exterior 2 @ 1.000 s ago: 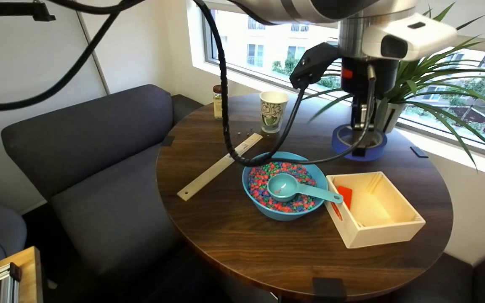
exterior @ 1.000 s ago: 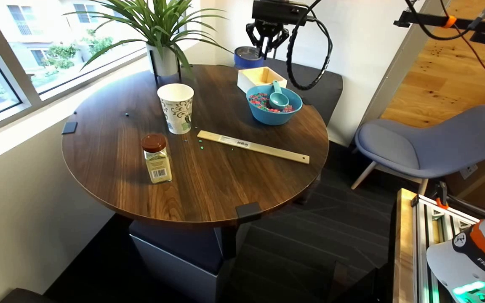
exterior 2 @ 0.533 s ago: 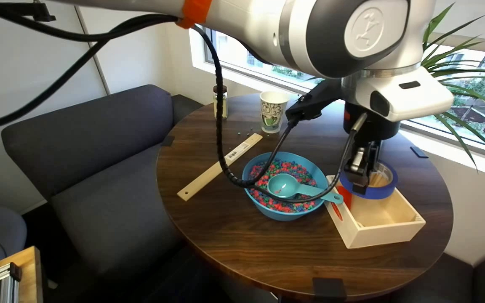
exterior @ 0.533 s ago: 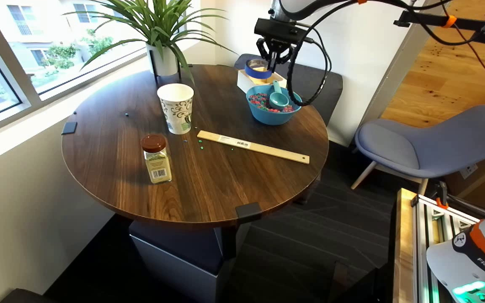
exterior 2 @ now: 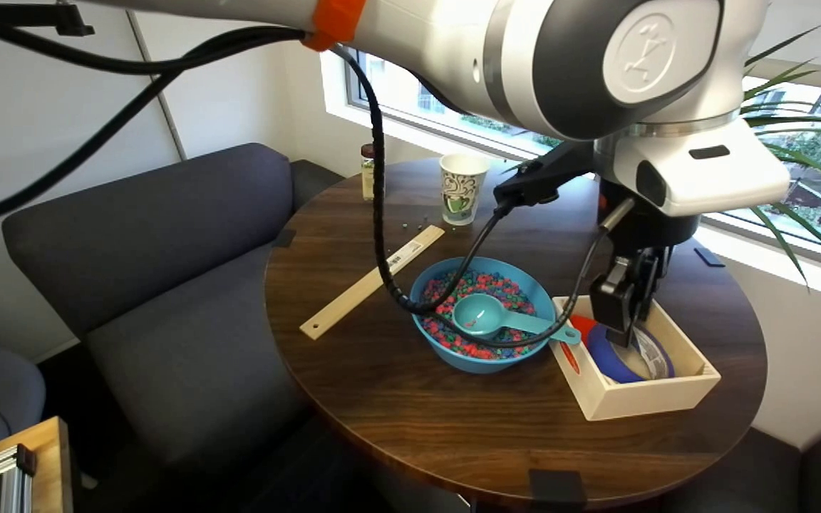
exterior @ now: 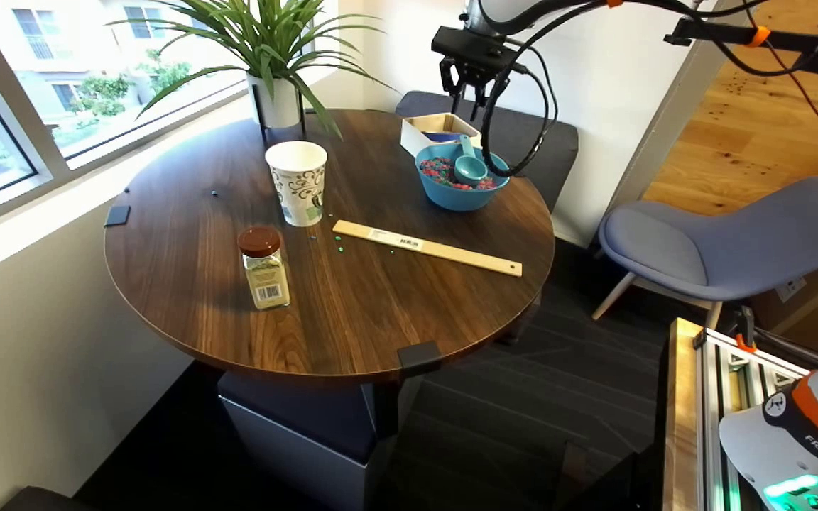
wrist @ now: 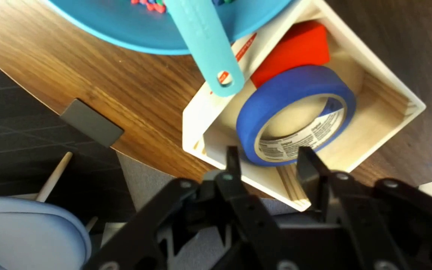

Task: Put the blue masking tape in the wooden box

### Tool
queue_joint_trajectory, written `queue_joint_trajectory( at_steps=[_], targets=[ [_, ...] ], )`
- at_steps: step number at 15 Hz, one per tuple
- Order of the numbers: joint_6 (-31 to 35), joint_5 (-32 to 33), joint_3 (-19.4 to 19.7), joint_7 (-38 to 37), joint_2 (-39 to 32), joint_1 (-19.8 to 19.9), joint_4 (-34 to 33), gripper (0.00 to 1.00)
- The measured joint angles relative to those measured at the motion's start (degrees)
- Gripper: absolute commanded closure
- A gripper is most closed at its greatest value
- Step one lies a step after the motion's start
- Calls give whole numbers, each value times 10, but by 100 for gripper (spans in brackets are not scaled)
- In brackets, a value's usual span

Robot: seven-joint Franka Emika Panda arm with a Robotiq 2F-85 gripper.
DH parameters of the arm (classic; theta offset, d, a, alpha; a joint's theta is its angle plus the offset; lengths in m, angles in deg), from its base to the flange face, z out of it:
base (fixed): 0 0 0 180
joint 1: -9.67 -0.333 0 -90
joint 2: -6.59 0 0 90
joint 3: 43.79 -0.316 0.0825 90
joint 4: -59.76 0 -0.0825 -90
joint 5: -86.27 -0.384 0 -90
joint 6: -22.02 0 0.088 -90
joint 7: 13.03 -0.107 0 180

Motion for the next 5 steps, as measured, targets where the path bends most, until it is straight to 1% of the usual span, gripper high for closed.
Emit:
queue_joint_trajectory(
  at_steps=[3,4,5],
  targets=[
    [24,0,-15,0,24,-2,5,1],
    [43,-1,-24,6,40,-4,13,19],
    [64,-1,-35,15,60,-6,26,10]
  ],
)
